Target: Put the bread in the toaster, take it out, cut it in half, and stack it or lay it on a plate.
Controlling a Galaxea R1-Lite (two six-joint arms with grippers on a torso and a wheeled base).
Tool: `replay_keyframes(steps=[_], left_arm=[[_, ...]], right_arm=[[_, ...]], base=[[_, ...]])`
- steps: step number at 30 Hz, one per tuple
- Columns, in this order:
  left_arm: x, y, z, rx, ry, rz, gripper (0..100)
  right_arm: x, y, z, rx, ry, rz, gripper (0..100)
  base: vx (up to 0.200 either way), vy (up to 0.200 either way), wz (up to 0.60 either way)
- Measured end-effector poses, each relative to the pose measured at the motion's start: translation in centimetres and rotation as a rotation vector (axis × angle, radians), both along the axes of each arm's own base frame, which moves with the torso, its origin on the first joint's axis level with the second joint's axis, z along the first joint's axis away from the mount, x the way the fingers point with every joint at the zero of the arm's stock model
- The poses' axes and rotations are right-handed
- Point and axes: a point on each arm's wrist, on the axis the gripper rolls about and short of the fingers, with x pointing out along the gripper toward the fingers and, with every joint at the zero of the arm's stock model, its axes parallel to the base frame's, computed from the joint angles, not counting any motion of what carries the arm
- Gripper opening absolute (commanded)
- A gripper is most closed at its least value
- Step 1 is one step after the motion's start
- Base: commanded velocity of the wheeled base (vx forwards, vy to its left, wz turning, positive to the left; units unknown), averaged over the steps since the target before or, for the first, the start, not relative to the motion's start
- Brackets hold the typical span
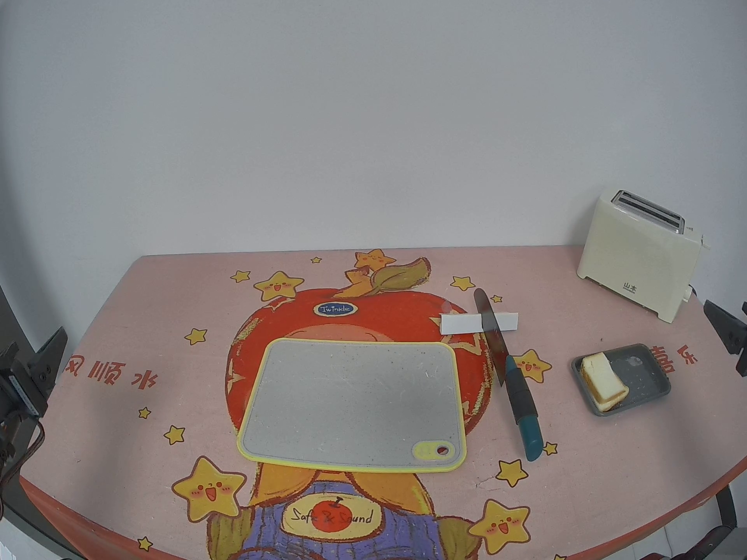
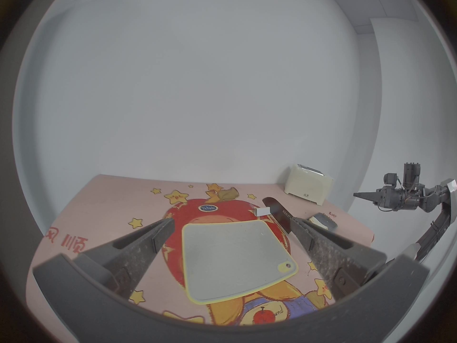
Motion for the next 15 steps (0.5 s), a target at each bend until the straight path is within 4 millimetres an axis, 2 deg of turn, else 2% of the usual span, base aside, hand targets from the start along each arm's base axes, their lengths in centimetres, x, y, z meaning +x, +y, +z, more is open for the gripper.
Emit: replay_keyframes(steps=[8,15], left_arm=[[-3.9,0.6,-3.3,-0.003,-0.052,0.001,100],[-6.7,1.0,-6.1,0.013,-0.067,-0.002,100]], right_arm=[[-4.0,-0.3,-3.4,0.001,-0.036,-0.019,100],[-6.5,-0.6,-6.5,-0.009,-0.063,-0.071,100]], base=[[0.0,0.0,0.0],[0.0,0.0,0.0]])
